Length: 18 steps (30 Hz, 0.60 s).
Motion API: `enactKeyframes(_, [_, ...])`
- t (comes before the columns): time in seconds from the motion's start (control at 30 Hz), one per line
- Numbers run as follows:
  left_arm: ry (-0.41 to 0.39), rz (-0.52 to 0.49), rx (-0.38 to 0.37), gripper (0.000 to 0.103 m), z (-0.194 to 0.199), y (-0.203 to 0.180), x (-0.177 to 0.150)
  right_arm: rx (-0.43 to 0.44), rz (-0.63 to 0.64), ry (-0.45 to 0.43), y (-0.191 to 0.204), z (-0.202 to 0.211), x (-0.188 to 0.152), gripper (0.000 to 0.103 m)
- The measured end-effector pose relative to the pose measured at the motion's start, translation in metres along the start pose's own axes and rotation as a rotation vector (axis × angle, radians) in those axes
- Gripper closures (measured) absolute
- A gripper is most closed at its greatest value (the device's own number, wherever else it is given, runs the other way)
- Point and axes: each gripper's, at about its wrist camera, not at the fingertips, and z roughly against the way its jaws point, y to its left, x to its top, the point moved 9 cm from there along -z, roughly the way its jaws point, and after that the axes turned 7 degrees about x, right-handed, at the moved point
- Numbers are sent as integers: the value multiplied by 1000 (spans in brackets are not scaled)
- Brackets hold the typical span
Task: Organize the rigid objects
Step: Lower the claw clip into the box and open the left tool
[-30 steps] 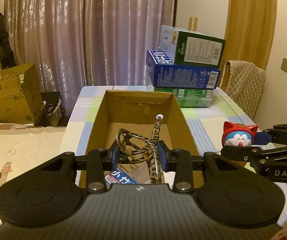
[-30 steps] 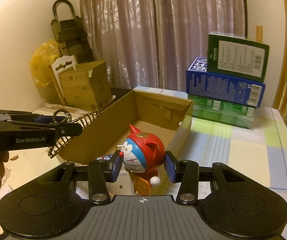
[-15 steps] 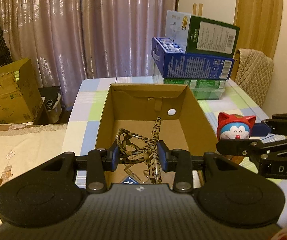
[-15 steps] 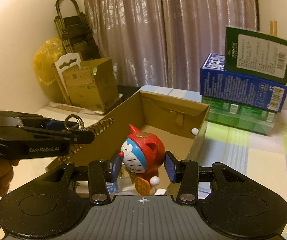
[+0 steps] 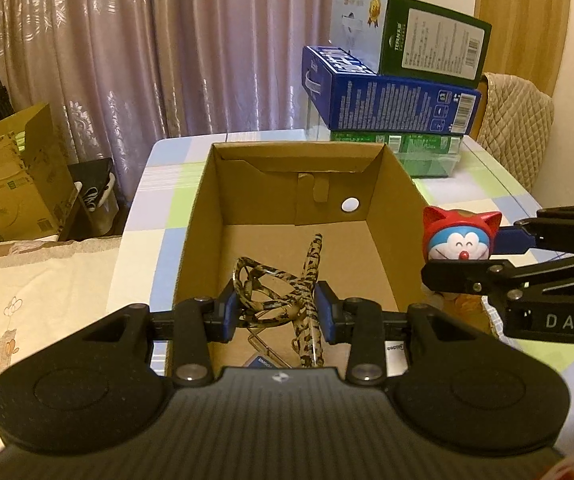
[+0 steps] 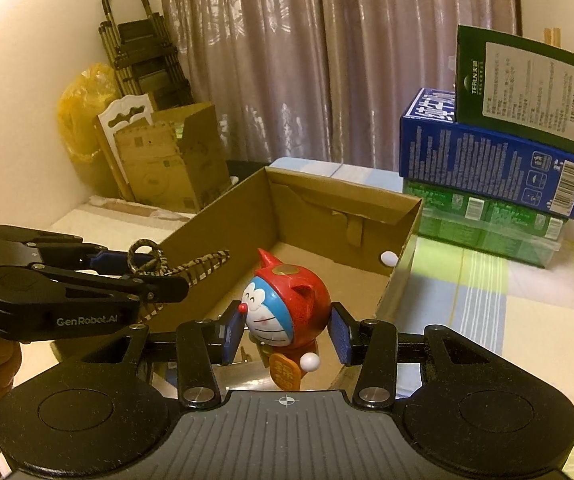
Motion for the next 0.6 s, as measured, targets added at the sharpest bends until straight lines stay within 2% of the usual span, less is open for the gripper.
enactKeyframes(0.6, [23, -23, -3, 69, -28, -5, 2, -1, -11, 18, -8, -19, -2, 61])
